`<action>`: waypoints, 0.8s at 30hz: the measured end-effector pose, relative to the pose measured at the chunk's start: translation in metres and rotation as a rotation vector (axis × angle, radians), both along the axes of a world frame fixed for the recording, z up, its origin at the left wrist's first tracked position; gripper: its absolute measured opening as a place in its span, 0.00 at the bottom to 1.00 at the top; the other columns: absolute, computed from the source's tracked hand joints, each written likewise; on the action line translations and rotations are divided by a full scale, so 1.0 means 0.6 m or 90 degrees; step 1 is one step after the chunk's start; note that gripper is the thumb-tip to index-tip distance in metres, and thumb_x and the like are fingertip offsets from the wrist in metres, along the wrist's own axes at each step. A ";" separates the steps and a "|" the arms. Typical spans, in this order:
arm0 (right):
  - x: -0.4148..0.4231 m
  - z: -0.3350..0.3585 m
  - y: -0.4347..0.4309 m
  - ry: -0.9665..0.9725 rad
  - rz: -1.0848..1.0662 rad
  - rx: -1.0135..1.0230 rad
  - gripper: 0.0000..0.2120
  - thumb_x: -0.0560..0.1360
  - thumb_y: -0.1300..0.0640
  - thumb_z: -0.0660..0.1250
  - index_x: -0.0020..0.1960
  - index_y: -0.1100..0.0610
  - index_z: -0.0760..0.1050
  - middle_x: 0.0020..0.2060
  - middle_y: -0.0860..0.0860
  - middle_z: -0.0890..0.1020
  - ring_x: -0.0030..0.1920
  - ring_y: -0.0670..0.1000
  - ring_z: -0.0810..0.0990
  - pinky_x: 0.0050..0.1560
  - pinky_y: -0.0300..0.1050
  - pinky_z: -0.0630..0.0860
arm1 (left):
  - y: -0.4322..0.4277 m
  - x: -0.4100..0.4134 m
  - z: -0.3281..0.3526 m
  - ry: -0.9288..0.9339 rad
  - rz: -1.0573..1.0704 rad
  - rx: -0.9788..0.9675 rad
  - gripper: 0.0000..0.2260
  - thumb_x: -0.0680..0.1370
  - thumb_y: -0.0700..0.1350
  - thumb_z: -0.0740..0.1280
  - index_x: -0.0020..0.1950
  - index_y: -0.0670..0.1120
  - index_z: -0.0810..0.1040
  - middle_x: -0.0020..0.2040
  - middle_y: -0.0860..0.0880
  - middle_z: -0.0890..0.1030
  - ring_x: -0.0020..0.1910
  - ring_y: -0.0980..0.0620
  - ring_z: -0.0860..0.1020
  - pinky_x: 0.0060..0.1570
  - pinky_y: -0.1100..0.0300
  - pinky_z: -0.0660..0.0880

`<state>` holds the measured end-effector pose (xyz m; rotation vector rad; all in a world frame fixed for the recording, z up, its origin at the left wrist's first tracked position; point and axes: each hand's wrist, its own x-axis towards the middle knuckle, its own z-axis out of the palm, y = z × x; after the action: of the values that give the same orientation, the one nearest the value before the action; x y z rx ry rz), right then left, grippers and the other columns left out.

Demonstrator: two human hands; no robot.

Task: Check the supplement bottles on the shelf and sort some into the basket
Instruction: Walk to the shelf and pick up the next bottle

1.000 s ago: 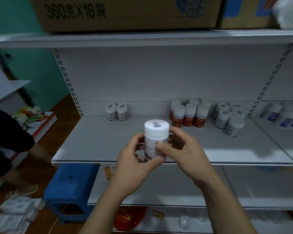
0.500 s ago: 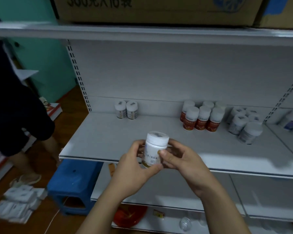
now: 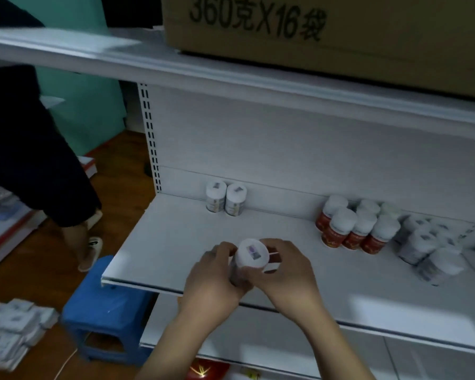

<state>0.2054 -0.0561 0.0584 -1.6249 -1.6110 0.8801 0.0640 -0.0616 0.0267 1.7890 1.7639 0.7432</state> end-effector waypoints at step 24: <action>-0.031 -0.077 0.324 -0.145 -0.181 0.022 0.14 0.68 0.58 0.74 0.48 0.58 0.72 0.49 0.58 0.79 0.49 0.57 0.78 0.42 0.43 0.69 | 0.159 -0.176 -0.013 0.395 -0.141 -0.004 0.29 0.76 0.67 0.59 0.71 0.52 0.67 0.68 0.50 0.72 0.67 0.47 0.68 0.63 0.49 0.66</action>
<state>0.1865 0.1383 0.0121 -1.9263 -1.4820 0.5340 -0.0415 0.0339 0.0189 2.3299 1.8670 0.0851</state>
